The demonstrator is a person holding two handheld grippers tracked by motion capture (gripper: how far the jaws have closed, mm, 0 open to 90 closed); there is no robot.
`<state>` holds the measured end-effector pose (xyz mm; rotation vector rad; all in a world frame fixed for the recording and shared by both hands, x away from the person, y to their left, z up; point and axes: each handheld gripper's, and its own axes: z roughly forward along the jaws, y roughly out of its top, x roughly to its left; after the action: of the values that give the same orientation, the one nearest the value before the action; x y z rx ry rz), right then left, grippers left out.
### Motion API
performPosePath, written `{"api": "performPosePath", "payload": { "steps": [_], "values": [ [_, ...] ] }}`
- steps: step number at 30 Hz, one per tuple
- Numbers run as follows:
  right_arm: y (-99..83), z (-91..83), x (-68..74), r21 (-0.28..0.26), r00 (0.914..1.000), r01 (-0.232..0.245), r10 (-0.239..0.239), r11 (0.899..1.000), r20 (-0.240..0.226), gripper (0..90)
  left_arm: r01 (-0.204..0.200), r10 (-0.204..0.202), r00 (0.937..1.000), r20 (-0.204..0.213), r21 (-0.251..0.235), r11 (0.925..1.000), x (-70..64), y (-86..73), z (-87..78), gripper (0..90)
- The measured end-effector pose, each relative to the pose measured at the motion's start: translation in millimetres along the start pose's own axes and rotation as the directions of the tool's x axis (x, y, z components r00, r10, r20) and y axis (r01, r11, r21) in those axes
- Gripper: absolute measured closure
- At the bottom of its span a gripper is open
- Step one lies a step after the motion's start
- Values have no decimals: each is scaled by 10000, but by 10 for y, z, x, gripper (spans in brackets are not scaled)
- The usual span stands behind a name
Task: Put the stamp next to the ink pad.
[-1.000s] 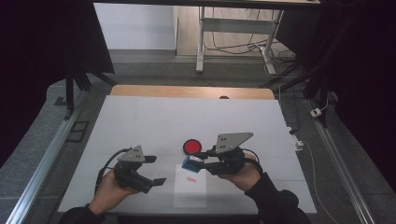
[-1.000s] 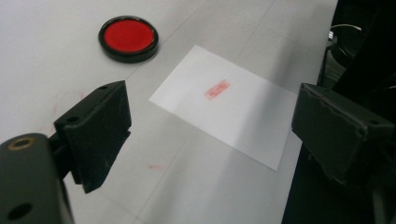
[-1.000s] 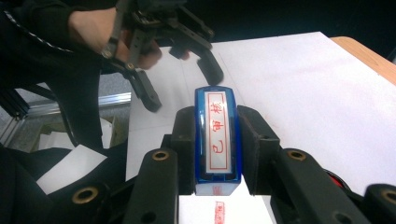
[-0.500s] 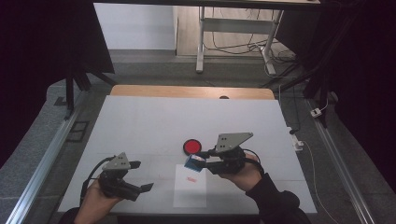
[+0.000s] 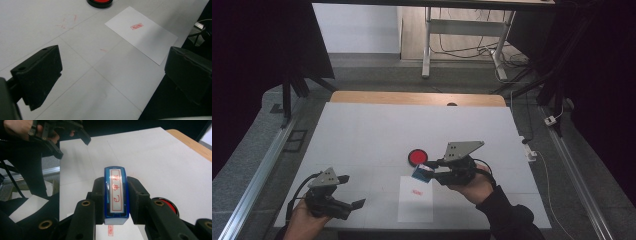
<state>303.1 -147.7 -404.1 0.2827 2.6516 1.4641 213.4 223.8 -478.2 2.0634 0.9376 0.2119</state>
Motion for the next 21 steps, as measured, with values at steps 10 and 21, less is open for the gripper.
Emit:
{"api": "performPosePath", "payload": {
  "steps": [10, 21],
  "values": [
    [-80, -57, -49, 244, 9990, -211, 201, 9995, 397, 698, 262, -251, 9986, -474, 216, 9994, 32, -109, -102, 18],
    [-204, -146, -136, 411, 9929, -551, 504, 9976, 1081, 698, 330, -307, 9959, -853, 256, 9991, 52, -164, -170, 8]
  ]
}}
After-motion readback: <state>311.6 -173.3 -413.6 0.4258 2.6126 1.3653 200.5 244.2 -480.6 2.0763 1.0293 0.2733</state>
